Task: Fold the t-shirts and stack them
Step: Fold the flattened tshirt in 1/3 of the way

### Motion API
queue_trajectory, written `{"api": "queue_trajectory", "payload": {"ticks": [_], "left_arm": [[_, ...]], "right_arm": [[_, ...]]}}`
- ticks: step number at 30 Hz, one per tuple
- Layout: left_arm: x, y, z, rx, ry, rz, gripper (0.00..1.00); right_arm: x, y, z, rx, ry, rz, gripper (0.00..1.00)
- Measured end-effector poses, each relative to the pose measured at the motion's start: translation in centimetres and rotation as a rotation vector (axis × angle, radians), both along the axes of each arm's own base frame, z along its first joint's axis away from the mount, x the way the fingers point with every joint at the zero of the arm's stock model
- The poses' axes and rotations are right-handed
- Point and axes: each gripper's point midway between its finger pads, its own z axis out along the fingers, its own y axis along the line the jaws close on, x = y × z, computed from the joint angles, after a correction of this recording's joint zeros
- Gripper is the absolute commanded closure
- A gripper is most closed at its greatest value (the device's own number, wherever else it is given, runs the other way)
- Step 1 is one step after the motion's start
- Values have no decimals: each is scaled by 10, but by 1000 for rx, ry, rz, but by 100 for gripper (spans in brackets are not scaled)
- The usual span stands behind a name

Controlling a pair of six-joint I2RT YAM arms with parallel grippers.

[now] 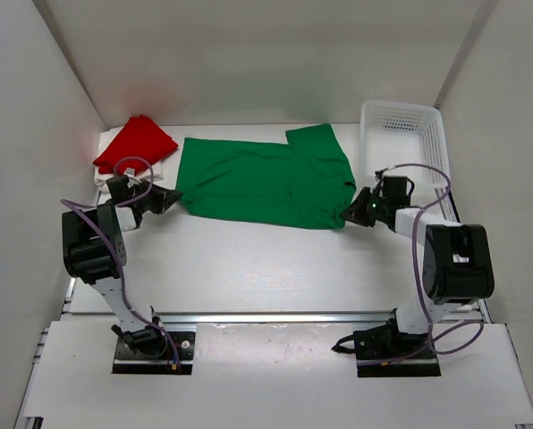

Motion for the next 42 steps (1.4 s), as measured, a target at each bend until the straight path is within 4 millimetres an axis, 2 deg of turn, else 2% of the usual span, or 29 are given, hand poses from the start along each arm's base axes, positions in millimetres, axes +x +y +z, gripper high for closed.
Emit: {"api": "queue_trajectory", "payload": {"ticks": [3, 8, 12, 17, 21, 23, 24, 25, 26, 27, 28, 30, 33, 35, 36, 38, 39, 40, 42], "left_arm": [[-9, 17, -14, 62, 47, 21, 100], [-34, 49, -35, 164, 161, 61, 100], [-60, 64, -47, 243, 252, 70, 100], [-110, 61, -53, 310, 340, 68, 100], [-163, 57, -53, 374, 381, 120, 99], [-186, 57, -50, 418, 383, 167, 80], [-193, 58, -46, 441, 374, 190, 59], [-197, 58, -42, 460, 359, 203, 32], [-197, 57, -36, 470, 340, 210, 27], [-194, 56, -31, 471, 324, 214, 17], [-192, 54, -26, 470, 317, 210, 13], [-184, 53, -18, 478, 308, 204, 11], [-164, 49, 7, 528, 240, 181, 22], [-147, 41, 27, 558, 148, 158, 37], [-139, 35, 37, 557, 95, 149, 39], [-126, 26, 47, 543, 25, 128, 43], [-119, 23, 49, 533, 3, 120, 50], [-111, 20, 48, 521, 0, 114, 52], [-91, 14, 45, 510, 10, 90, 60]], "right_arm": [[-29, -6, -17, 1, 38, -45, 100], [-84, -23, -36, 0, 88, -154, 100], [-119, -31, -40, 25, 91, -231, 100], [-146, -41, -32, 69, 31, -319, 100], [-165, -39, -32, 94, -11, -364, 100], [-172, -30, -28, 99, -28, -344, 90], [-173, -26, -25, 99, -42, -332, 78], [-174, -23, -23, 103, -50, -328, 64], [-176, -19, -22, 102, -52, -320, 58], [-178, -17, -23, 97, -47, -319, 52], [-180, -17, -25, 87, -41, -319, 49], [-184, -17, -28, 62, -17, -321, 47], [-180, -26, -16, 6, -9, -338, 48], [-169, -32, 1, -24, -37, -342, 53], [-163, -33, 10, -37, -54, -340, 56], [-150, -31, 24, -66, -75, -317, 81], [-142, -27, 32, -85, -84, -290, 95], [-136, -22, 38, -102, -96, -258, 100], [-118, -6, 47, -130, -92, -185, 100]]}}
